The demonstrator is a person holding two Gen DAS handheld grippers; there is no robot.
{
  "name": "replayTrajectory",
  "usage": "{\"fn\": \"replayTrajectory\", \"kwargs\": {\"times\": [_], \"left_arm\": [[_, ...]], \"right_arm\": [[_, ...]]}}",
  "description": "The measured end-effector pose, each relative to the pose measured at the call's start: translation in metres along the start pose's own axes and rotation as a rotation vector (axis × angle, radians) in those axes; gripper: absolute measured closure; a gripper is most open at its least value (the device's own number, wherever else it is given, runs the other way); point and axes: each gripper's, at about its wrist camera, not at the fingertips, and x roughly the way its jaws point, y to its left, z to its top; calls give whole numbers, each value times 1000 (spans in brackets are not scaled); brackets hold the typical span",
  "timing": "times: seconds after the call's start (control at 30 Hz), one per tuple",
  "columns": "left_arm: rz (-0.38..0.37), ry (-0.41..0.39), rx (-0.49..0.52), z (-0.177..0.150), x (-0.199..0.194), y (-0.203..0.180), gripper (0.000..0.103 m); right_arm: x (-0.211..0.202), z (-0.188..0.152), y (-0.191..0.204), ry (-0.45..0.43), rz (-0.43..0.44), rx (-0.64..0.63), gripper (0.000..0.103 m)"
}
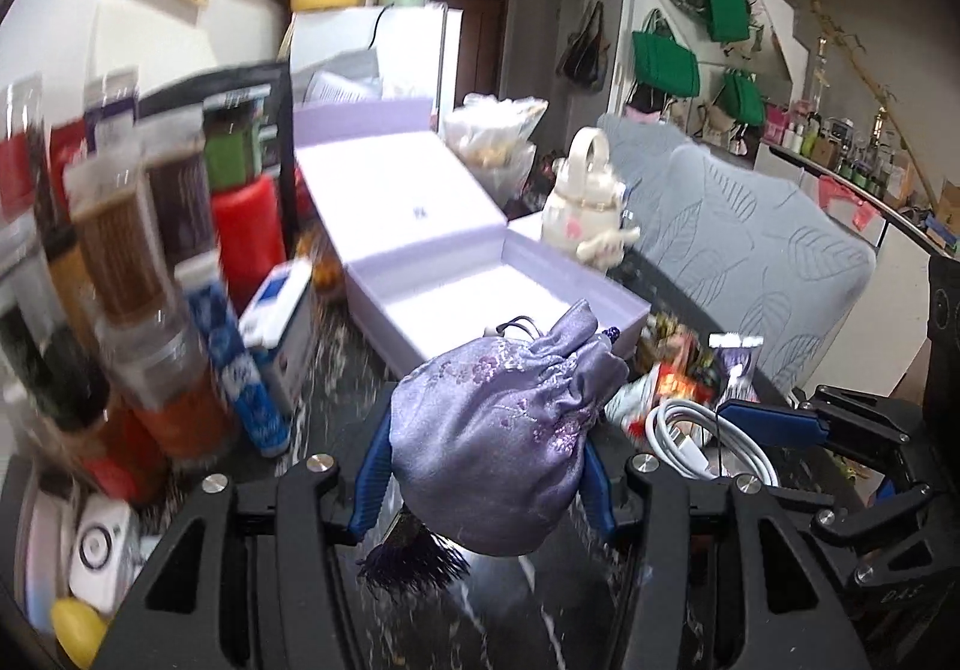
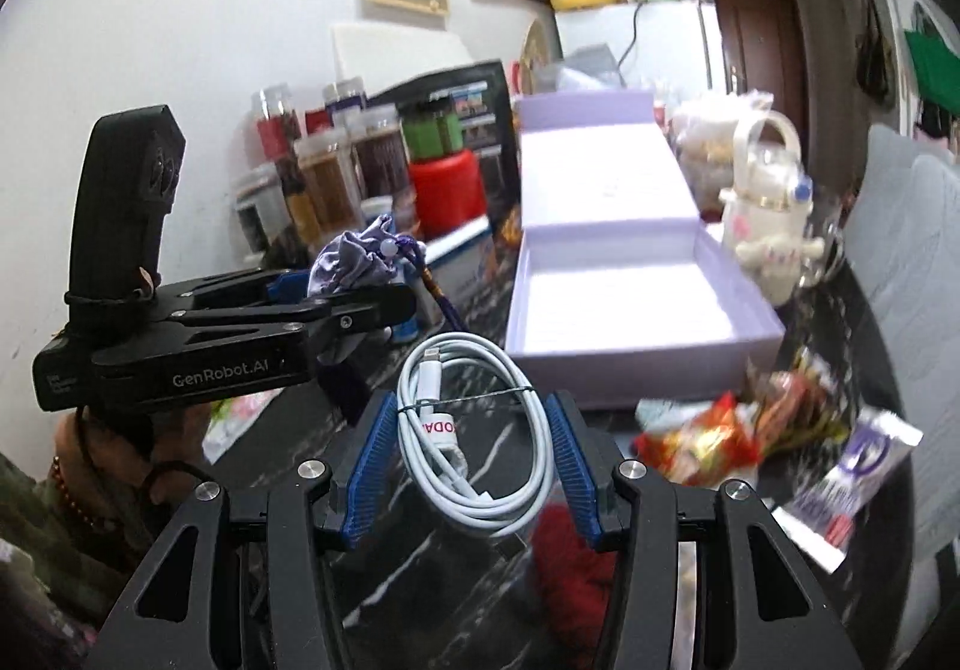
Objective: Organize soft objects
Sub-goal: 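Carry the pouch and cable with both tools over the lavender gift box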
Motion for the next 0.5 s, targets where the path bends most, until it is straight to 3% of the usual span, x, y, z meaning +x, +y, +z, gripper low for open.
{"fn": "replayTrajectory", "kwargs": {"times": [0.5], "left_arm": [[20, -140, 83, 71, 5, -14, 51]], "right_arm": [[-11, 65, -28, -97, -72, -28, 52]]}}
